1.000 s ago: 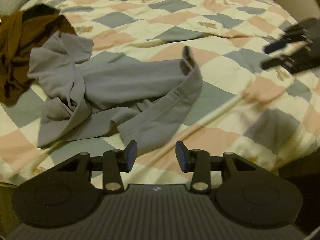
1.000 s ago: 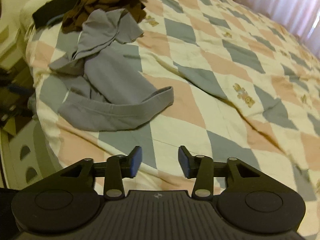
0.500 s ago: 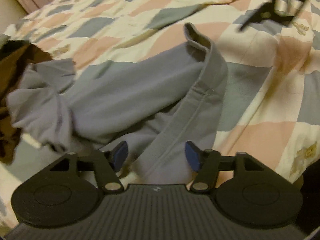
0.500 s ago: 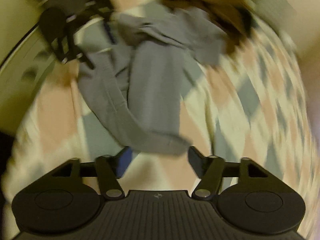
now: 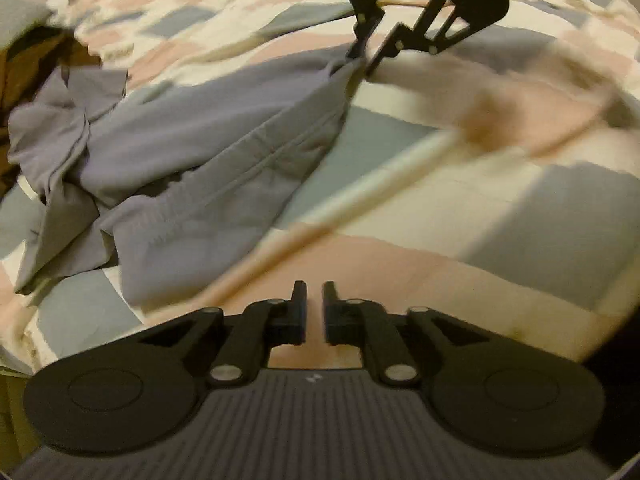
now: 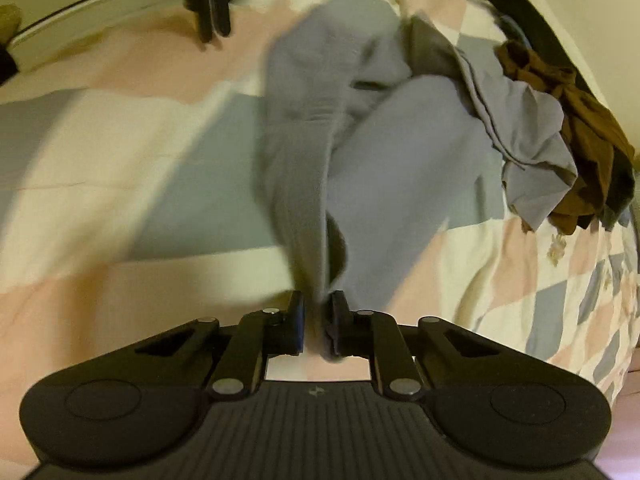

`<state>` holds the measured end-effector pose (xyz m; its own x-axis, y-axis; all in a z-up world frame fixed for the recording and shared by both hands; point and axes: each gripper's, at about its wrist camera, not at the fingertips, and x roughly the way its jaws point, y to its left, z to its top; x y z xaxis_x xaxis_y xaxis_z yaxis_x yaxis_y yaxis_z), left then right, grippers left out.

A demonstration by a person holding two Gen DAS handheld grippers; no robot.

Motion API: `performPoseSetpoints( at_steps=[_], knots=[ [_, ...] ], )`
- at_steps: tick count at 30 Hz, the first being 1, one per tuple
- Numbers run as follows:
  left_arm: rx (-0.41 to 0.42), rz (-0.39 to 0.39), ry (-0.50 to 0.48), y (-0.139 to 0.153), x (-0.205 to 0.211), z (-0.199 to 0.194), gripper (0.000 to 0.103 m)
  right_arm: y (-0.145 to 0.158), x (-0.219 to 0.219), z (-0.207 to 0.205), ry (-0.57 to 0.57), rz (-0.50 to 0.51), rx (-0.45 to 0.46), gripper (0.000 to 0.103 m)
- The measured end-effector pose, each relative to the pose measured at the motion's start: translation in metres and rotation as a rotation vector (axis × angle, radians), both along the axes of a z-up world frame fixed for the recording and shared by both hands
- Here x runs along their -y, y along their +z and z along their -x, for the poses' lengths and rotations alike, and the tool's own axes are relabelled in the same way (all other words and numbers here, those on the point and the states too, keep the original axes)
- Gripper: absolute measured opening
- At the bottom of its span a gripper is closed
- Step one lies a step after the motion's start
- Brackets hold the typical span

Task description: Fold clothes

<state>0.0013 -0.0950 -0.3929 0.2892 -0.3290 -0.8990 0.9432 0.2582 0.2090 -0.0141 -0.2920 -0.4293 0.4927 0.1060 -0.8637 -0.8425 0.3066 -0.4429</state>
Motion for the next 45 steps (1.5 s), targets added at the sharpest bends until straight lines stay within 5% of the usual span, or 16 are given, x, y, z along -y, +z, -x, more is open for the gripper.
performPoseSetpoints(
  at_steps=[3, 6, 7, 9, 13, 15, 17, 18, 20, 23, 26, 29, 31, 33, 35, 45],
  knots=[
    [0.023, 0.063, 0.100, 0.015, -0.008, -0.017, 0.033, -0.015, -0.004, 0.038, 0.036, 0.034, -0.004, 0.000],
    [0.052, 0.107, 0.194, 0.020, -0.011, -0.066, 0.049, -0.029, -0.009, 0.051, -0.002, 0.054, 0.036, 0.006],
    [0.059, 0.115, 0.218, 0.021, -0.012, -0.083, 0.057, -0.029, -0.010, 0.049, -0.036, 0.049, 0.050, 0.011],
    [0.071, 0.132, 0.265, 0.021, -0.013, -0.116, 0.065, -0.024, -0.012, 0.043, -0.094, 0.037, 0.092, 0.046],
    [-0.146, 0.155, 0.316, 0.003, -0.022, -0.164, 0.069, -0.008, -0.010, 0.027, -0.124, 0.012, 0.144, 0.067],
    [-0.274, 0.170, 0.335, -0.014, -0.020, -0.174, 0.051, -0.006, -0.009, 0.014, -0.114, 0.030, 0.163, 0.070],
    [-0.326, 0.224, 0.349, -0.019, -0.021, -0.169, 0.004, -0.009, -0.009, 0.004, -0.074, 0.071, 0.182, 0.069],
    [-0.331, 0.259, 0.349, -0.018, -0.022, -0.163, 0.004, -0.012, -0.010, 0.001, -0.045, 0.088, 0.189, 0.066],
    [-0.245, 0.305, 0.240, -0.005, -0.025, -0.131, 0.004, -0.017, -0.010, -0.006, 0.010, 0.123, 0.201, 0.055],
    [-0.116, 0.277, 0.017, 0.005, -0.024, -0.070, 0.006, -0.026, -0.008, -0.012, 0.038, 0.156, 0.173, 0.015],
    [0.060, 0.158, -0.152, -0.014, -0.019, -0.021, 0.019, -0.033, -0.009, -0.011, 0.050, 0.173, 0.192, 0.023],
    [0.187, 0.121, -0.165, -0.033, -0.014, -0.012, 0.026, -0.039, -0.011, -0.010, 0.062, 0.189, 0.211, 0.030],
    [0.218, 0.137, -0.161, -0.036, -0.011, -0.015, 0.024, -0.043, -0.012, -0.009, 0.070, 0.200, 0.224, 0.028],
    [0.239, 0.134, -0.177, -0.039, -0.012, -0.013, 0.008, -0.048, -0.013, -0.008, 0.078, 0.210, 0.237, 0.005],
    [0.270, 0.119, -0.203, -0.040, -0.014, -0.007, 0.005, -0.046, -0.011, -0.007, 0.078, 0.208, 0.238, 0.005],
    [0.392, 0.204, -0.254, 0.061, 0.013, 0.078, 0.004, 0.047, 0.039, 0.035, 0.098, 0.272, 0.407, 0.005]
  ],
)
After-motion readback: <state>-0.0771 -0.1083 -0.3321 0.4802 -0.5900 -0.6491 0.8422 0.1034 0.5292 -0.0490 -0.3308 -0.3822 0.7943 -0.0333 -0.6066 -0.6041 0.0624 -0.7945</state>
